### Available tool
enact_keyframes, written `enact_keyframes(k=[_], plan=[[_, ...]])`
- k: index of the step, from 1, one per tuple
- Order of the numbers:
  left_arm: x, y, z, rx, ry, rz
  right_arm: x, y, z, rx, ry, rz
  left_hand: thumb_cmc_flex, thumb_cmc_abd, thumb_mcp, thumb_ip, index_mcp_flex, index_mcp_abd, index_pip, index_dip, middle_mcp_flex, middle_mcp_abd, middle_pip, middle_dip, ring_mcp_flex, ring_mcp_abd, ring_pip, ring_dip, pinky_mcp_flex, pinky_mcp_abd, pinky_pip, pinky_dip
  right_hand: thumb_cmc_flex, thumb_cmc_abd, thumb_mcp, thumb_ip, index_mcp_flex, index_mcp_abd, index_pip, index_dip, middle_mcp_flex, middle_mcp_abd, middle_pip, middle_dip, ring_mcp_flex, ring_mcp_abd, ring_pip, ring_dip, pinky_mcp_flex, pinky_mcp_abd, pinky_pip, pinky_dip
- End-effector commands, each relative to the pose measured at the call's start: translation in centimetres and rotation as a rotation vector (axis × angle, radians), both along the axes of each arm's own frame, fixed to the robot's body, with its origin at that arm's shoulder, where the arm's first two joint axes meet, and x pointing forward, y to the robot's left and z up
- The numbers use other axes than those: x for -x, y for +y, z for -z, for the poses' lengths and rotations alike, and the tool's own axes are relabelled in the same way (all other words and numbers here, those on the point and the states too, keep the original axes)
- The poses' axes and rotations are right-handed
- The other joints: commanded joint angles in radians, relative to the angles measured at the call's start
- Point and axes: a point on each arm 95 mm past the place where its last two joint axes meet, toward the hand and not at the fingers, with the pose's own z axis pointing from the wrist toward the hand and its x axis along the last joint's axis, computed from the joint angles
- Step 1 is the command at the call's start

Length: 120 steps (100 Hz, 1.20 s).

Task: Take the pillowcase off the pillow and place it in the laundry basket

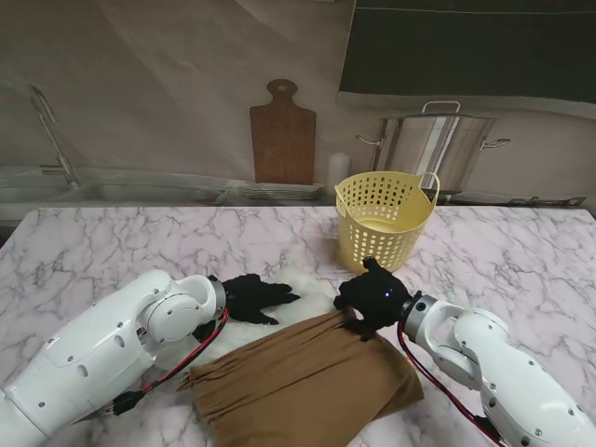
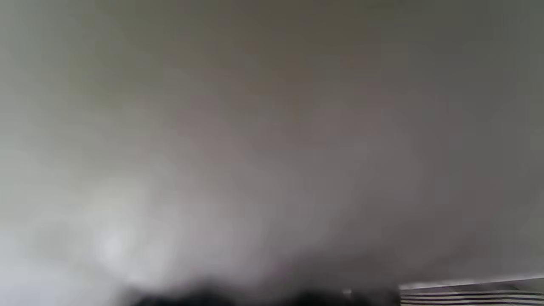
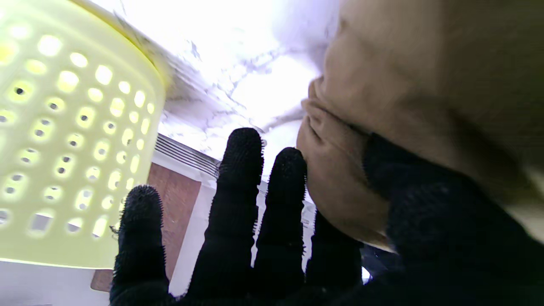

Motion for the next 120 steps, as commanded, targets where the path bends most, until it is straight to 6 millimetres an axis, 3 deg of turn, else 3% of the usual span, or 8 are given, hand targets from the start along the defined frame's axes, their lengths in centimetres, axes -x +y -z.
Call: enact_keyframes(k=[1, 28, 50, 71, 101, 120], plan=[[1.0, 1.9, 2.7, -0.087, 0.089, -0.033, 0.8, -1.8, 1.4, 0.048, 0.022, 0.037, 0.006, -0.132, -0.015, -0.003, 0.061, -0.014, 0.08, 0.017, 0.005, 0.02, 0.022, 0.009, 0.007, 0.027, 0.028, -0.001, -0.008, 0.011, 0.414, -0.02, -0.027, -0.007, 0.002, -0.004, 0.104, -0.008, 0.208, 0.045, -0.001, -0.019, -0.015, -0.001, 0.006, -0.012, -0.015, -0.012, -0.003, 0.007, 0.01, -0.018], [1.1, 2.5, 2.8, -0.114, 0.084, -0.044, 3.2, -4.9, 1.4, 0.089, -0.026, 0.142, 0.011, -0.132, -0.017, -0.004, 0.058, -0.013, 0.077, 0.013, 0.007, 0.018, 0.02, 0.01, 0.007, 0.025, 0.029, -0.001, -0.003, 0.006, 0.407, -0.011, -0.026, 0.0, -0.004, -0.011, 0.103, -0.015, 0.203, 0.042, 0.001, -0.008, -0.023, -0.006, 0.009, -0.003, -0.028, -0.016, -0.008, 0.011, 0.006, -0.025], [1.2, 3.1, 2.7, -0.121, 0.081, -0.054, 3.6, -5.3, 0.6, 0.081, -0.105, 0.174, 0.01, -0.13, -0.018, -0.004, 0.056, -0.012, 0.076, 0.01, 0.008, 0.021, 0.019, 0.011, 0.007, 0.025, 0.029, -0.001, -0.001, 0.004, 0.403, -0.004, -0.018, 0.013, -0.024, -0.013, 0.094, -0.021, 0.193, 0.046, 0.005, -0.007, -0.024, -0.006, 0.012, -0.001, -0.026, -0.013, -0.009, 0.014, 0.005, -0.028], [1.4, 4.2, 2.3, -0.132, 0.071, -0.07, 2.0, -4.2, -0.8, 0.053, -0.177, 0.168, 0.005, -0.127, -0.018, -0.004, 0.054, -0.01, 0.075, 0.009, 0.008, 0.021, 0.019, 0.011, 0.005, 0.026, 0.029, -0.001, 0.001, -0.001, 0.4, 0.001, 0.0, 0.034, -0.057, -0.011, 0.079, -0.016, 0.187, 0.057, 0.008, -0.014, -0.017, -0.002, 0.014, -0.005, -0.019, -0.009, -0.011, 0.013, 0.011, -0.031], [2.7, 6.3, 1.4, -0.099, 0.024, -0.107, -2.4, -1.1, -3.0, -0.024, -0.242, 0.119, 0.031, -0.111, -0.012, -0.004, 0.067, -0.01, 0.081, 0.009, 0.035, 0.025, 0.027, 0.016, 0.016, 0.03, 0.033, 0.0, 0.008, 0.001, 0.405, 0.01, 0.004, 0.075, -0.104, -0.01, 0.054, -0.037, 0.179, 0.062, -0.006, -0.02, -0.011, -0.003, 0.008, -0.013, -0.016, -0.01, -0.011, 0.002, 0.023, -0.034], [3.5, 6.4, -0.4, -0.025, -0.112, -0.117, -3.5, 1.0, -3.5, -0.071, -0.241, 0.046, 0.102, -0.022, -0.015, -0.01, 0.094, -0.01, 0.093, 0.011, 0.082, 0.03, 0.042, 0.03, 0.054, 0.029, 0.049, 0.008, 0.028, 0.0, 0.449, 0.029, -0.001, 0.098, -0.129, -0.014, 0.042, -0.063, 0.166, 0.059, -0.016, -0.026, -0.008, -0.007, 0.0, -0.02, -0.018, -0.014, -0.011, -0.009, 0.028, -0.036]])
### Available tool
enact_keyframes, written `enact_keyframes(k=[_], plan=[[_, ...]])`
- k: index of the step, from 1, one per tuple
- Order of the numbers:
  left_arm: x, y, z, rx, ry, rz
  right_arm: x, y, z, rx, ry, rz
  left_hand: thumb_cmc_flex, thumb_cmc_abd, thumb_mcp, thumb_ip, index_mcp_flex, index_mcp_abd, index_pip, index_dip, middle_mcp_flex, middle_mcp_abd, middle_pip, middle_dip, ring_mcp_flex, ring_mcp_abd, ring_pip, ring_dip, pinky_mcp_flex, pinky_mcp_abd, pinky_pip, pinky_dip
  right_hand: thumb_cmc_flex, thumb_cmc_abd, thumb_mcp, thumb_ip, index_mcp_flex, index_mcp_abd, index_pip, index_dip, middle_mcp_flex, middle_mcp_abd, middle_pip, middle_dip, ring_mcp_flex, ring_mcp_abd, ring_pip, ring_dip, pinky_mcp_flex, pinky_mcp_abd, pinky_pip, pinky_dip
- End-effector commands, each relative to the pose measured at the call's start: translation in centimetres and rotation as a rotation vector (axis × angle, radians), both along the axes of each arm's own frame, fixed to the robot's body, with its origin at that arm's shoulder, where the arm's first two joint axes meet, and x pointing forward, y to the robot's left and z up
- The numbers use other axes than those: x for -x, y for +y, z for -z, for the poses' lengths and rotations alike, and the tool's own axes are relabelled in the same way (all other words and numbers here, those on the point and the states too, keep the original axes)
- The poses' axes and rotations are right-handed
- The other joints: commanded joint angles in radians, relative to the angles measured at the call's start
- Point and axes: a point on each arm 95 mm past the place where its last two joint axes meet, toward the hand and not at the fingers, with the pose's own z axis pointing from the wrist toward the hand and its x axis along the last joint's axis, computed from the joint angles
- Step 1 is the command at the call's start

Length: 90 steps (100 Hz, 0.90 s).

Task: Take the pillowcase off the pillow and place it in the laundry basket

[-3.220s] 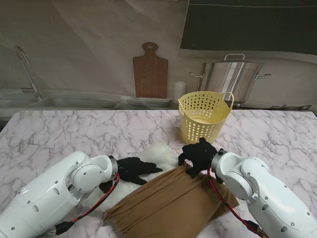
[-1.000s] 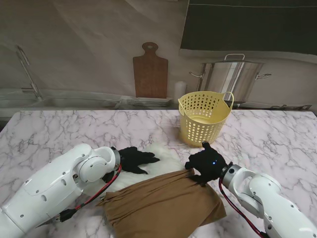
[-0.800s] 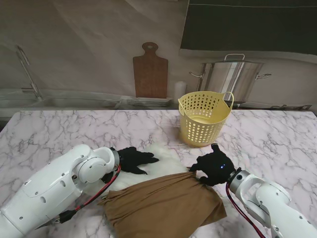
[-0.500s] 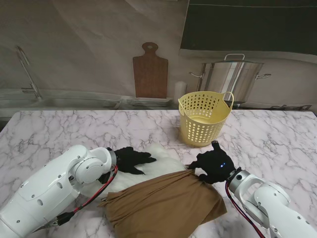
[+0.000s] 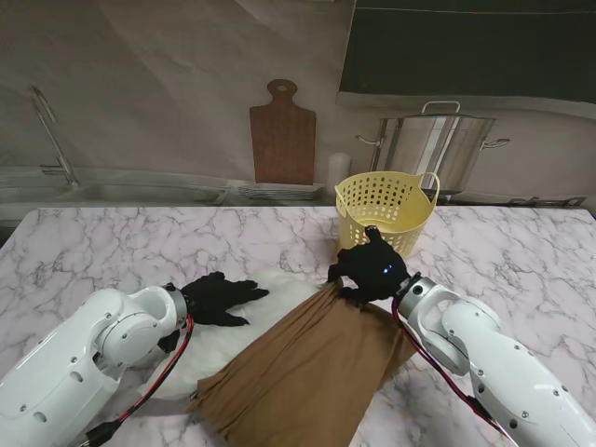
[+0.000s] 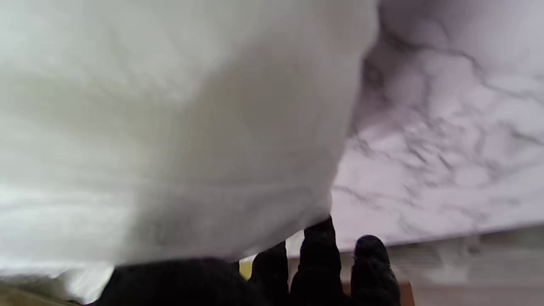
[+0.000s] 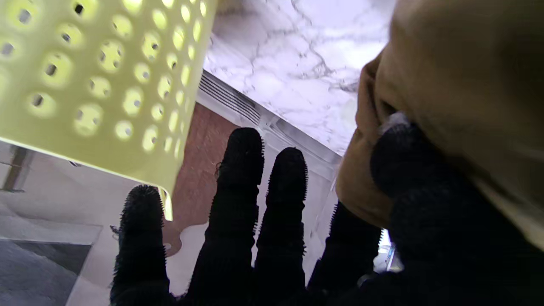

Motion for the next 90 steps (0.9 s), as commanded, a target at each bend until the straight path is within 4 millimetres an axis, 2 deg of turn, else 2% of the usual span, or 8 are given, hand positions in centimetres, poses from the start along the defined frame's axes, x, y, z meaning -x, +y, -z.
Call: enact_keyframes(k=[1, 21, 37, 50, 54, 63, 76, 90], plan=[[0.8, 0.7, 0.8, -0.033, 0.014, -0.022, -0.7, 0.0, -1.0, 0.012, -0.03, -0.011, 0.115, -0.021, 0.004, -0.008, 0.081, 0.018, 0.099, 0.025, 0.024, 0.028, 0.031, 0.022, 0.009, 0.024, 0.005, 0.01, 0.003, 0.002, 0.441, 0.018, -0.004, 0.04, -0.031, -0.014, 0.085, 0.115, 0.307, 0.066, -0.018, -0.024, -0.008, -0.006, 0.0, -0.02, 0.003, -0.012, -0.011, -0.009, 0.013, -0.014], [0.3, 0.7, -3.1, -0.004, -0.129, -0.053, -0.7, 0.9, -0.2, -0.001, 0.003, -0.059, 0.136, 0.011, -0.001, -0.009, 0.094, 0.031, 0.108, 0.031, 0.032, 0.059, 0.03, 0.027, 0.011, 0.031, 0.007, 0.012, -0.002, 0.005, 0.457, 0.018, -0.009, 0.048, -0.04, -0.014, 0.084, 0.103, 0.303, 0.067, -0.022, -0.027, -0.012, -0.013, 0.0, -0.024, -0.005, -0.019, -0.008, -0.013, 0.017, -0.016], [-0.5, -1.0, -4.3, 0.123, -0.192, -0.051, -0.9, 1.1, 0.0, -0.016, 0.014, -0.057, 0.145, 0.04, -0.005, -0.012, 0.108, 0.04, 0.118, 0.038, 0.058, 0.08, 0.034, 0.037, 0.027, 0.044, 0.017, 0.018, 0.004, 0.01, 0.473, 0.018, -0.01, 0.054, -0.045, -0.015, 0.081, 0.096, 0.298, 0.069, -0.029, -0.023, -0.017, -0.019, -0.005, -0.023, -0.015, -0.026, -0.01, -0.014, 0.018, -0.018], [-0.6, -3.4, -1.7, 0.243, -0.117, -0.054, -1.0, 1.0, 0.0, -0.023, 0.011, -0.049, 0.158, 0.066, -0.012, -0.017, 0.11, 0.028, 0.125, 0.047, 0.076, 0.082, 0.039, 0.054, 0.051, 0.057, 0.036, 0.034, 0.008, 0.011, 0.509, 0.024, -0.011, 0.06, -0.048, -0.015, 0.077, 0.093, 0.292, 0.067, -0.034, -0.02, -0.018, -0.022, -0.008, -0.02, -0.019, -0.028, -0.012, -0.013, 0.018, -0.019], [-0.5, -4.0, -0.5, 0.255, -0.078, -0.061, -0.9, 1.0, 0.1, -0.024, 0.012, -0.048, 0.13, 0.065, -0.021, -0.018, 0.119, 0.044, 0.136, 0.057, 0.101, 0.1, 0.048, 0.066, 0.062, 0.066, 0.045, 0.045, 0.01, 0.019, 0.532, 0.029, -0.011, 0.06, -0.049, -0.015, 0.075, 0.091, 0.289, 0.066, -0.033, -0.02, -0.018, -0.022, -0.008, -0.021, -0.019, -0.028, -0.012, -0.014, 0.019, -0.019], [-0.4, -4.6, 1.9, 0.265, 0.036, -0.047, -0.8, 0.9, 0.3, -0.021, 0.018, -0.047, 0.083, 0.047, -0.015, -0.017, 0.158, 0.044, 0.157, 0.074, 0.147, 0.1, 0.055, 0.082, 0.074, 0.07, 0.045, 0.048, 0.011, 0.026, 0.544, 0.023, -0.01, 0.064, -0.053, -0.015, 0.073, 0.084, 0.279, 0.061, -0.035, -0.02, -0.019, -0.024, -0.009, -0.021, -0.02, -0.03, -0.011, -0.014, 0.02, -0.02], [-0.1, -4.9, 4.1, 0.209, 0.139, -0.027, -0.6, 0.5, 0.7, -0.014, 0.026, -0.039, 0.076, 0.017, -0.016, -0.016, 0.166, 0.048, 0.163, 0.083, 0.144, 0.1, 0.047, 0.086, 0.06, 0.07, 0.037, 0.047, 0.0, 0.027, 0.54, 0.017, -0.009, 0.066, -0.057, -0.014, 0.073, 0.079, 0.275, 0.059, -0.035, -0.02, -0.02, -0.027, -0.008, -0.02, -0.022, -0.031, -0.012, -0.014, 0.019, -0.021], [0.4, -4.4, 5.4, 0.075, 0.212, 0.034, -0.1, 0.0, 1.1, -0.012, 0.038, -0.024, 0.045, -0.057, -0.01, -0.008, 0.125, 0.04, 0.134, 0.076, 0.102, 0.08, 0.027, 0.083, 0.028, 0.061, 0.021, 0.039, -0.016, 0.014, 0.511, -0.002, -0.008, 0.066, -0.06, -0.013, 0.073, 0.078, 0.273, 0.059, -0.037, -0.017, -0.021, -0.028, -0.011, -0.019, -0.024, -0.032, -0.013, -0.014, 0.019, -0.023]])
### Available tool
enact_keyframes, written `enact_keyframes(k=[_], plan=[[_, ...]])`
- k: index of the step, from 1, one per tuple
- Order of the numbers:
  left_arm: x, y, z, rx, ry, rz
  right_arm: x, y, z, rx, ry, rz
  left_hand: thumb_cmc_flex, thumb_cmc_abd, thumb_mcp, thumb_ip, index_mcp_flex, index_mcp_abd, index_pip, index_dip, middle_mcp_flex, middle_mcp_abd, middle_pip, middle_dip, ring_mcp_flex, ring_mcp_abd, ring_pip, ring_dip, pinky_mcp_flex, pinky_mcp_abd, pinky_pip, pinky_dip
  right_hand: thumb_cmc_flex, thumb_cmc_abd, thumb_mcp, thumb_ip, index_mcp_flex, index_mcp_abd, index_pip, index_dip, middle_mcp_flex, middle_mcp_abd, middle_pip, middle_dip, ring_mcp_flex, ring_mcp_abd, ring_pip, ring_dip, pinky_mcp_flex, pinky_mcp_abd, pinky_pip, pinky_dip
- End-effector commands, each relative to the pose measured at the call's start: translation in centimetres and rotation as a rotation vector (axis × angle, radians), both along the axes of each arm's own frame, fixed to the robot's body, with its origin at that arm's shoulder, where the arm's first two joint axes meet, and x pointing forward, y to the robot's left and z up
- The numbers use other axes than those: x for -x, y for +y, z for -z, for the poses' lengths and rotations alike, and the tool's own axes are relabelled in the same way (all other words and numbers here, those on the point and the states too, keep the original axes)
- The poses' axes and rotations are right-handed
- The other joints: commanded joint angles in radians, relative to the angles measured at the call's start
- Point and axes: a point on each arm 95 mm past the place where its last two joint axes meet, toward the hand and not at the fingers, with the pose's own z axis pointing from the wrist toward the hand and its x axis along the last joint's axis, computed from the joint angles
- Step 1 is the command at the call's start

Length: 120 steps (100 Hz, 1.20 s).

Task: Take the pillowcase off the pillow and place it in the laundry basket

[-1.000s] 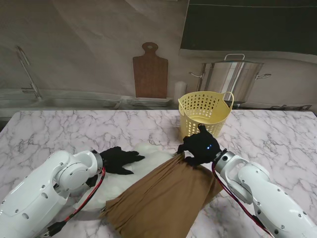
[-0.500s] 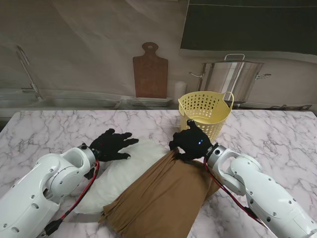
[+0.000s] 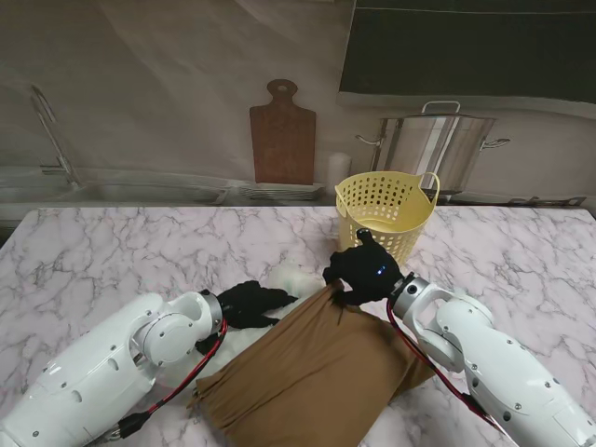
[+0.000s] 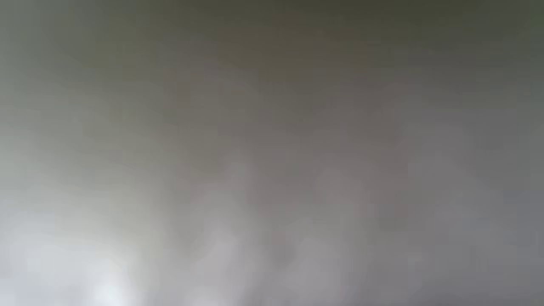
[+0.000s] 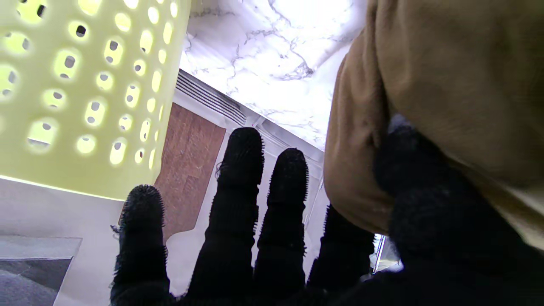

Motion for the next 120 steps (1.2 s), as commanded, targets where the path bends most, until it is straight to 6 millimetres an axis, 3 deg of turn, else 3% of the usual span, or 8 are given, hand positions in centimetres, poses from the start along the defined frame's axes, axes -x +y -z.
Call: enact_keyframes(k=[1, 23, 53, 71, 93, 120], plan=[[1.2, 1.1, 2.6, -0.095, 0.099, 0.028, 0.3, -0.5, 0.2, 0.008, 0.004, 0.015, -0.019, -0.092, -0.019, -0.008, 0.043, -0.04, 0.06, 0.023, -0.005, -0.025, 0.034, 0.015, -0.002, 0.011, 0.024, 0.004, -0.016, -0.006, 0.51, -0.013, -0.008, 0.034, -0.01, -0.013, 0.045, 0.025, 0.071, 0.033, -0.024, -0.005, -0.021, -0.005, -0.011, -0.019, -0.011, -0.014, -0.011, -0.009, 0.012, -0.011], [1.5, 2.1, 3.9, -0.254, 0.144, 0.054, 3.1, -2.5, 1.4, 0.054, 0.046, 0.054, -0.039, -0.147, -0.012, -0.003, 0.01, -0.027, 0.037, 0.009, -0.025, -0.021, 0.029, 0.01, -0.016, 0.009, 0.018, 0.0, -0.02, -0.014, 0.493, -0.019, -0.008, 0.028, -0.01, -0.012, 0.056, 0.025, 0.065, 0.028, -0.023, 0.005, -0.035, -0.015, -0.01, -0.008, -0.028, -0.023, -0.01, -0.004, 0.011, -0.013], [1.5, 2.5, 3.7, -0.31, 0.148, 0.043, 7.9, -6.1, 2.3, 0.11, 0.064, 0.159, -0.024, -0.144, -0.005, -0.002, 0.013, -0.021, 0.036, 0.0, -0.021, -0.019, 0.032, 0.009, -0.018, 0.006, 0.019, -0.002, -0.016, -0.017, 0.49, -0.017, -0.006, 0.019, -0.002, -0.01, 0.077, 0.039, 0.055, 0.017, -0.007, 0.019, -0.056, -0.029, 0.0, 0.006, -0.051, -0.033, -0.005, 0.004, 0.01, -0.016], [1.5, 2.6, 3.5, -0.323, 0.145, 0.039, 9.5, -7.3, 2.2, 0.081, 0.044, 0.207, -0.015, -0.137, -0.005, -0.002, 0.013, -0.021, 0.036, -0.003, -0.02, -0.022, 0.033, 0.009, -0.017, 0.003, 0.02, -0.002, -0.012, -0.02, 0.489, -0.014, 0.0, 0.013, 0.008, -0.009, 0.083, 0.053, 0.057, 0.018, 0.004, 0.019, -0.058, -0.03, 0.007, 0.008, -0.052, -0.032, -0.002, 0.005, 0.01, -0.016], [1.3, 2.7, 2.3, -0.306, 0.111, 0.027, 9.1, -6.9, 1.7, 0.023, 0.001, 0.181, 0.001, -0.099, -0.001, -0.002, 0.015, -0.02, 0.039, -0.005, -0.014, -0.02, 0.036, 0.01, -0.011, 0.003, 0.024, -0.001, -0.006, -0.023, 0.493, -0.009, 0.0, 0.032, 0.008, -0.014, 0.053, 0.046, 0.054, 0.024, 0.002, 0.016, -0.056, -0.027, 0.009, 0.004, -0.049, -0.026, 0.006, 0.0, 0.014, -0.015], [1.0, 3.2, -2.3, -0.255, -0.044, 0.003, 5.7, -4.9, 0.5, 0.031, -0.004, 0.105, 0.016, -0.053, -0.007, -0.006, 0.022, -0.02, 0.044, -0.004, -0.007, -0.015, 0.038, 0.011, -0.003, 0.002, 0.028, 0.0, -0.002, -0.019, 0.503, -0.004, 0.01, 0.073, -0.017, -0.017, -0.013, 0.002, 0.027, 0.027, -0.001, 0.006, -0.056, -0.029, 0.01, -0.004, -0.053, -0.028, 0.0, -0.007, 0.013, -0.015]])
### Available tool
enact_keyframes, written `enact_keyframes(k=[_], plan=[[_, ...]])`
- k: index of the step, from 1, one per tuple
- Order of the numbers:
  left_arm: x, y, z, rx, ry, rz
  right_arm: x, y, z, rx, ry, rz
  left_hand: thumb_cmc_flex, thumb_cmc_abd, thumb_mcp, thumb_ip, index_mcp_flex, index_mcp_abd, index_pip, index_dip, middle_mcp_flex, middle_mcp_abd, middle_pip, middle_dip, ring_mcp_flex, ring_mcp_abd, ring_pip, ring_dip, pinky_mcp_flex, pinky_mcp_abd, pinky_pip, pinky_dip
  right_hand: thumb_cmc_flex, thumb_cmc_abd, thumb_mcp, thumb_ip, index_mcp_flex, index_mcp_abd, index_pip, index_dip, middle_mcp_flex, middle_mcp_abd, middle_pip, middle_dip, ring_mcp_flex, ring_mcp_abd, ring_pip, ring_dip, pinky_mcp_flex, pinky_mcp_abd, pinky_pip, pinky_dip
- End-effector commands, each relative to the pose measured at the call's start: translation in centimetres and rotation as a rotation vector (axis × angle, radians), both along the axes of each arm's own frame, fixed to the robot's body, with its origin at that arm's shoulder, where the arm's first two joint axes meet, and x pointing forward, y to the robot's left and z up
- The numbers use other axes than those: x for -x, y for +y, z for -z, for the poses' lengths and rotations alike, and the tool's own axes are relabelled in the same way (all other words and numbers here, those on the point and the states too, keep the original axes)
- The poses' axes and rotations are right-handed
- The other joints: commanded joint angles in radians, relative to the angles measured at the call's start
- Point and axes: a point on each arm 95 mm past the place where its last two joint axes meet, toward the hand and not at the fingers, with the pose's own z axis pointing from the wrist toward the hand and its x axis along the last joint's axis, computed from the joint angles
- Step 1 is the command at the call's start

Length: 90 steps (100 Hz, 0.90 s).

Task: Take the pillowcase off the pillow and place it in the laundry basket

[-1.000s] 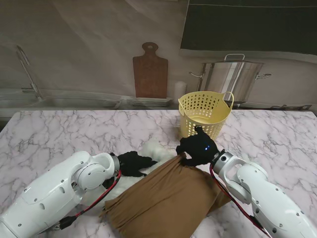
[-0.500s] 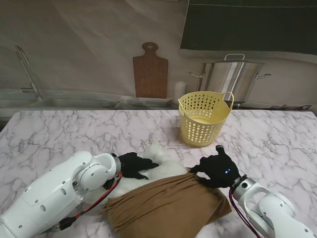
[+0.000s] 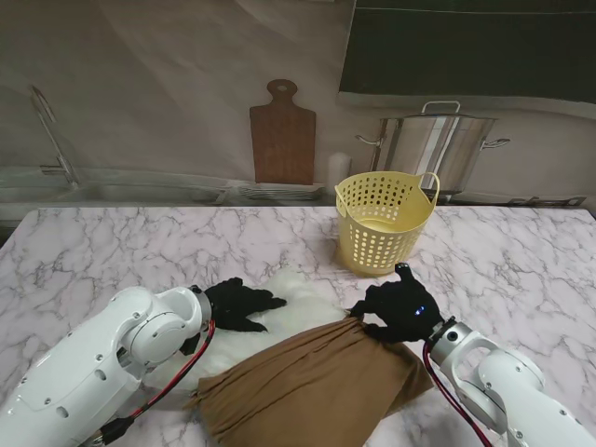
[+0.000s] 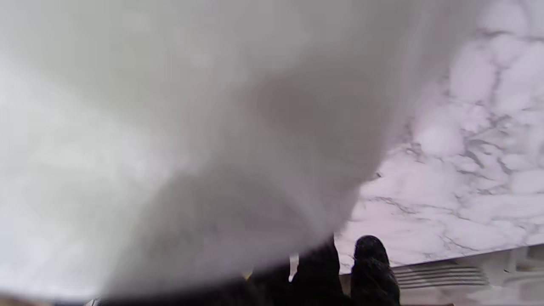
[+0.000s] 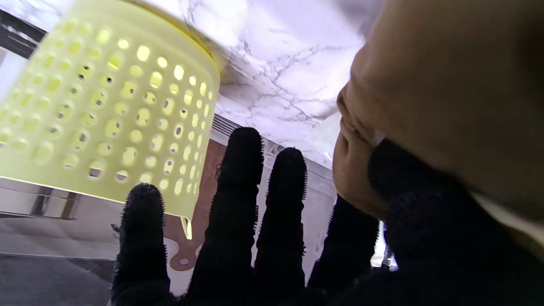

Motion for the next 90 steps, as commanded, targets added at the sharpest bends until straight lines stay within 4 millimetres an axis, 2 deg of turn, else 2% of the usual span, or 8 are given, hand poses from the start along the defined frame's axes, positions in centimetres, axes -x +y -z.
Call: enact_keyframes(k=[1, 18, 39, 58, 72, 90], plan=[[0.0, 1.6, 0.2, -0.042, 0.003, -0.02, -1.3, -0.2, -0.9, 0.005, -0.026, 0.003, 0.08, -0.052, 0.0, -0.007, 0.09, 0.07, 0.109, 0.034, 0.045, 0.061, 0.041, 0.024, 0.028, 0.066, 0.039, 0.006, 0.0, 0.003, 0.504, 0.002, 0.001, 0.033, -0.026, -0.018, 0.042, 0.024, 0.466, 0.092, -0.003, -0.009, -0.02, -0.003, 0.01, -0.006, -0.015, -0.006, -0.01, -0.002, 0.005, -0.013], [-0.6, 2.5, -2.8, -0.015, -0.103, -0.051, -4.0, 2.1, -2.1, -0.012, -0.037, -0.062, 0.111, -0.036, -0.001, -0.009, 0.104, 0.066, 0.115, 0.036, 0.058, 0.064, 0.043, 0.025, 0.038, 0.07, 0.041, 0.006, 0.006, 0.008, 0.511, 0.003, 0.007, 0.042, -0.039, -0.017, 0.037, 0.02, 0.466, 0.093, -0.006, -0.009, -0.019, -0.004, 0.008, -0.007, -0.016, -0.006, -0.012, -0.004, 0.006, -0.014], [-1.4, 3.1, -5.3, 0.016, -0.181, -0.08, -7.6, 5.2, -3.3, -0.027, -0.046, -0.13, 0.123, -0.028, -0.004, -0.01, 0.115, 0.068, 0.119, 0.037, 0.072, 0.067, 0.044, 0.026, 0.052, 0.073, 0.044, 0.008, 0.014, 0.015, 0.519, 0.004, 0.008, 0.052, -0.052, -0.016, 0.029, 0.013, 0.467, 0.096, -0.01, -0.015, -0.013, -0.003, 0.007, -0.014, -0.013, -0.005, -0.012, -0.008, 0.009, -0.013], [-2.3, 2.5, -6.5, 0.138, -0.226, -0.113, -9.0, 6.8, -3.6, -0.079, -0.056, -0.14, 0.151, -0.013, -0.001, -0.01, 0.144, 0.068, 0.13, 0.042, 0.108, 0.073, 0.052, 0.031, 0.086, 0.08, 0.057, 0.015, 0.032, 0.023, 0.545, 0.013, 0.009, 0.069, -0.067, -0.018, 0.015, 0.006, 0.468, 0.097, -0.013, -0.022, -0.002, -0.001, 0.006, -0.019, -0.004, -0.003, -0.011, -0.016, 0.013, -0.013], [-2.8, 1.3, -5.8, 0.263, -0.214, -0.146, -8.5, 6.8, -3.2, -0.102, -0.061, -0.139, 0.162, 0.001, -0.006, -0.013, 0.16, 0.078, 0.14, 0.047, 0.128, 0.081, 0.058, 0.037, 0.101, 0.087, 0.064, 0.022, 0.034, 0.027, 0.568, 0.021, 0.012, 0.072, -0.074, -0.017, 0.014, 0.005, 0.469, 0.093, -0.014, -0.022, 0.003, -0.002, 0.004, -0.019, 0.0, -0.002, -0.01, -0.018, 0.016, -0.013], [-2.4, -0.8, -2.2, 0.345, -0.095, -0.124, -7.1, 5.2, -2.4, -0.109, -0.058, -0.111, 0.12, -0.001, -0.011, -0.013, 0.226, 0.106, 0.194, 0.092, 0.179, 0.094, 0.081, 0.067, 0.117, 0.105, 0.081, 0.041, 0.035, 0.038, 0.603, 0.028, 0.015, 0.07, -0.079, -0.015, 0.016, 0.003, 0.47, 0.09, -0.015, -0.02, 0.003, -0.004, 0.003, -0.016, 0.0, -0.004, -0.011, -0.016, 0.018, -0.013]])
